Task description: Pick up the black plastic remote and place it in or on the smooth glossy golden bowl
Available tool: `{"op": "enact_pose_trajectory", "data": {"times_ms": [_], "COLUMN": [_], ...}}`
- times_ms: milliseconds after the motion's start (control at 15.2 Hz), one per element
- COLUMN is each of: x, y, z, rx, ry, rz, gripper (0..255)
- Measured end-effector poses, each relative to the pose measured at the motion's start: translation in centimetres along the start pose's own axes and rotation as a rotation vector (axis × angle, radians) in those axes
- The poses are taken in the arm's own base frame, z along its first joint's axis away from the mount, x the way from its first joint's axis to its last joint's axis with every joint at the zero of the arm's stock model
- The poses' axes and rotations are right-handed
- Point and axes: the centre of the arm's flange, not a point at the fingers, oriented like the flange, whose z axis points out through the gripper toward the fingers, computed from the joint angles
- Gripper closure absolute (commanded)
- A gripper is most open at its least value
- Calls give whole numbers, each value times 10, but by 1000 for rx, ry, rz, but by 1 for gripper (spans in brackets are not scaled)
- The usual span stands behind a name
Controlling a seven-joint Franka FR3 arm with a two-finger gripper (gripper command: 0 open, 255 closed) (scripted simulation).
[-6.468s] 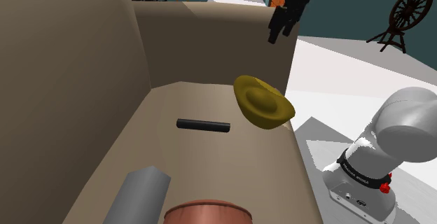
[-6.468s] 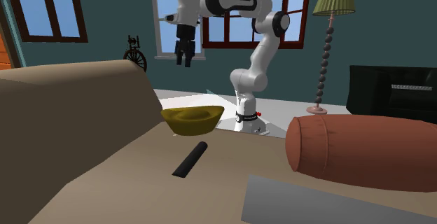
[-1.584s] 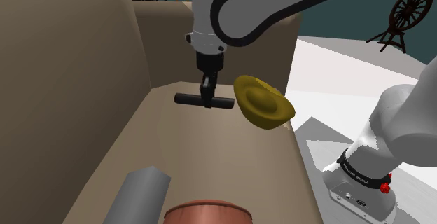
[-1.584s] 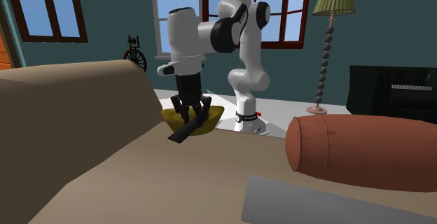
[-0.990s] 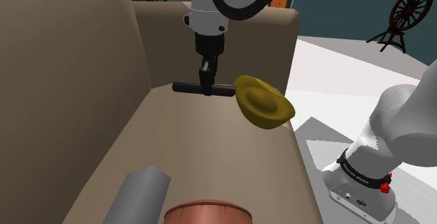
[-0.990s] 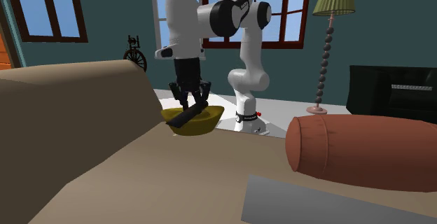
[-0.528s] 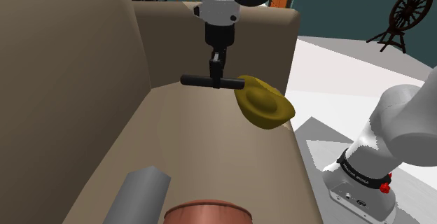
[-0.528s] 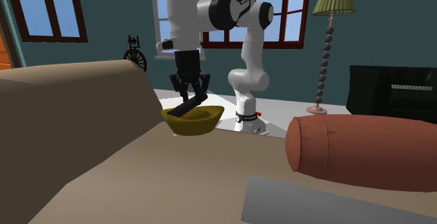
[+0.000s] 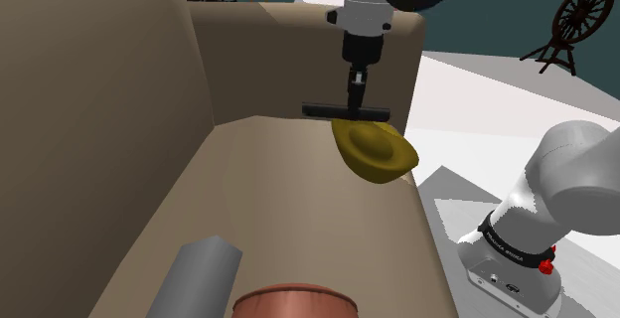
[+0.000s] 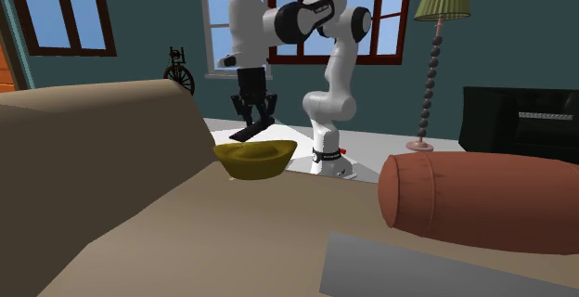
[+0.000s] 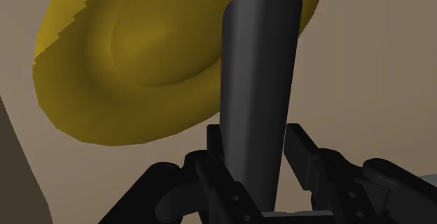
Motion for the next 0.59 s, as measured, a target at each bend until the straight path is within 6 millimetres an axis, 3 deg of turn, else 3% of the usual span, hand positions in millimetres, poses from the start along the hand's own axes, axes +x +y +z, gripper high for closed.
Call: {"op": "enact_pose_trajectory", "data": {"times_ms": [396,594], "x": [-70,-81], "y": [42,47], "z": [-1,10], "rx": [0,1], "ry": [0,0], "rz": [0,-1], "gripper": [255,255]}}
